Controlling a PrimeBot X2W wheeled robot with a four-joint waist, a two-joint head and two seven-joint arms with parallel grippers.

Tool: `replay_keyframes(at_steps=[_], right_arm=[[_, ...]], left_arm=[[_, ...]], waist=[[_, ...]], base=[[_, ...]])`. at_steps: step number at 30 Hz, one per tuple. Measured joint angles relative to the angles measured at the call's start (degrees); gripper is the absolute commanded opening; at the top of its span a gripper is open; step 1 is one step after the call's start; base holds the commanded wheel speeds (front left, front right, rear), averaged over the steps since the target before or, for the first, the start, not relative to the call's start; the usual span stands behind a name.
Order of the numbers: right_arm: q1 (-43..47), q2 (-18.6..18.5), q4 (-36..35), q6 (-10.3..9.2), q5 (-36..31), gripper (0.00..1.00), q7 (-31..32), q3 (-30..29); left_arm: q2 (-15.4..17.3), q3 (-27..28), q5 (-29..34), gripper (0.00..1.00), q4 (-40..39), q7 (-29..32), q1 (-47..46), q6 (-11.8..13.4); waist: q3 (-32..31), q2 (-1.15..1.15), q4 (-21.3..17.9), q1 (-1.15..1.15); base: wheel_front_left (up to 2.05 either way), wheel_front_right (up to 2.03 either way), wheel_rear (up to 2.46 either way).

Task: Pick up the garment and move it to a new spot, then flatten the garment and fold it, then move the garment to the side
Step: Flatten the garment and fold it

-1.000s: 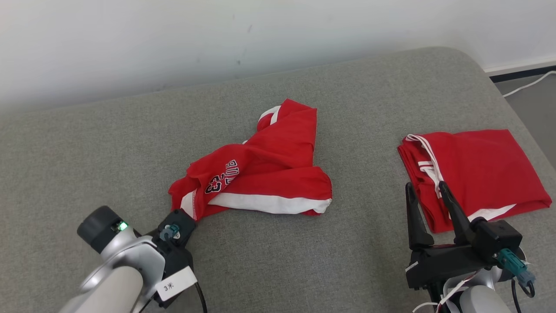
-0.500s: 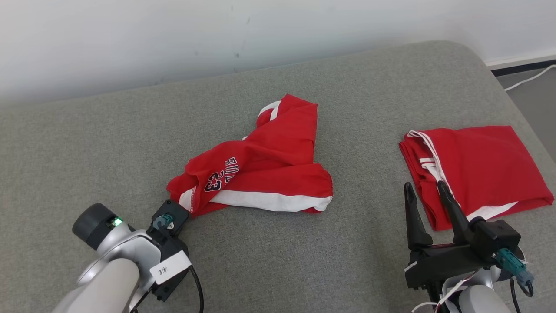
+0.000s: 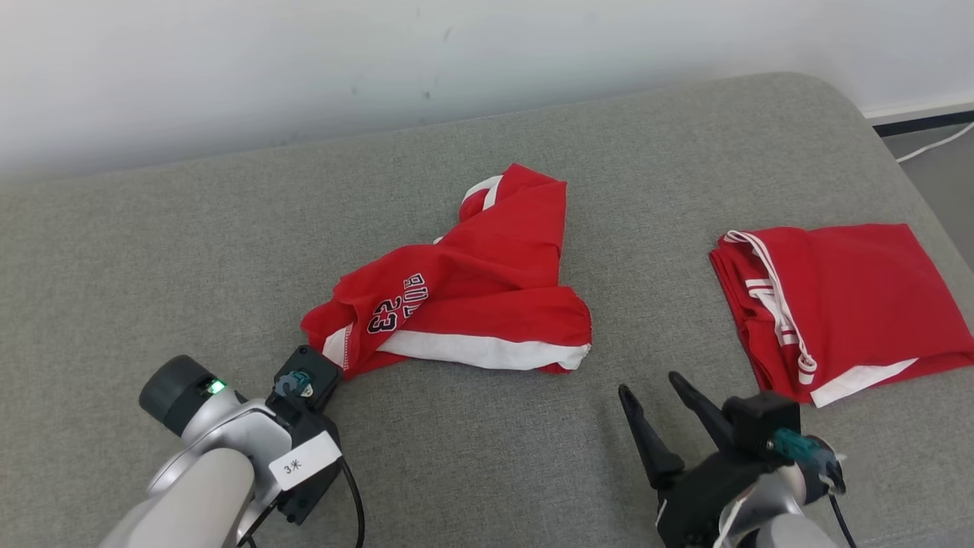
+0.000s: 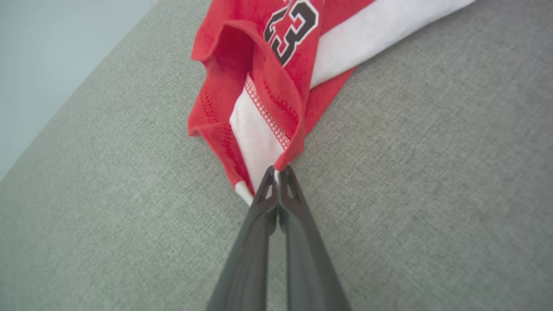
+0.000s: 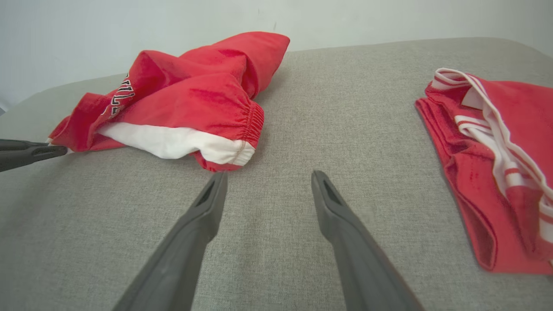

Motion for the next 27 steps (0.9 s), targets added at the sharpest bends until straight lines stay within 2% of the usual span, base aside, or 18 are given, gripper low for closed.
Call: replay_keyframes(at_steps=[11,19,20,22,23,24,27], right_arm=[[-9.9,0.5,6.4,1.02,1.9,1.0,5.8,1.3],[-13.8,0.7,12.5,1.4,5.5,0.98,9.1,1.1],[-14.0,0.8,13.3,1.47,5.8,0.5,9.5,1.1],[-14.5,0.9,14.4,1.48,6.5,0.33,10.0,1.2],[-14.7,0.9,14.9,1.56,6.9,0.1,10.0,1.2],[-15.0,0.9,15.4,1.65,7.2,0.0,10.2,1.2],[-15.9,0.9,16.7,1.78,7.9,0.0,10.5,1.5]], left_arm=[[-1.5,-1.6,-0.4,0.0,0.0,-0.4,-2.9,0.0],[-2.5,-2.3,-0.9,0.0,0.3,-0.8,-4.6,0.0],[-2.5,-2.3,-0.9,0.0,0.4,-0.9,-4.9,0.0],[-2.6,-2.3,-1.1,0.0,0.5,-0.9,-5.2,0.0],[-2.6,-2.3,-1.1,0.0,0.6,-1.1,-5.3,0.0],[-2.7,-2.3,-1.2,0.0,0.8,-1.3,-5.5,0.0],[-2.8,-2.1,-1.7,0.0,1.3,-1.9,-5.8,0.0]], waist=[[1.4,0.0,1.7,0.0],[3.0,0.0,3.6,0.0],[3.2,0.0,3.8,0.0],[3.5,0.0,4.4,0.0],[3.7,0.0,4.6,0.0],[3.9,0.0,4.8,0.0],[4.2,0.0,5.5,0.0]], base=[[0.0,0.0,0.0],[0.0,0.0,0.0],[0.0,0.0,0.0],[0.0,0.0,0.0],[0.0,0.0,0.0],[0.0,0.0,0.0],[0.0,0.0,0.0]])
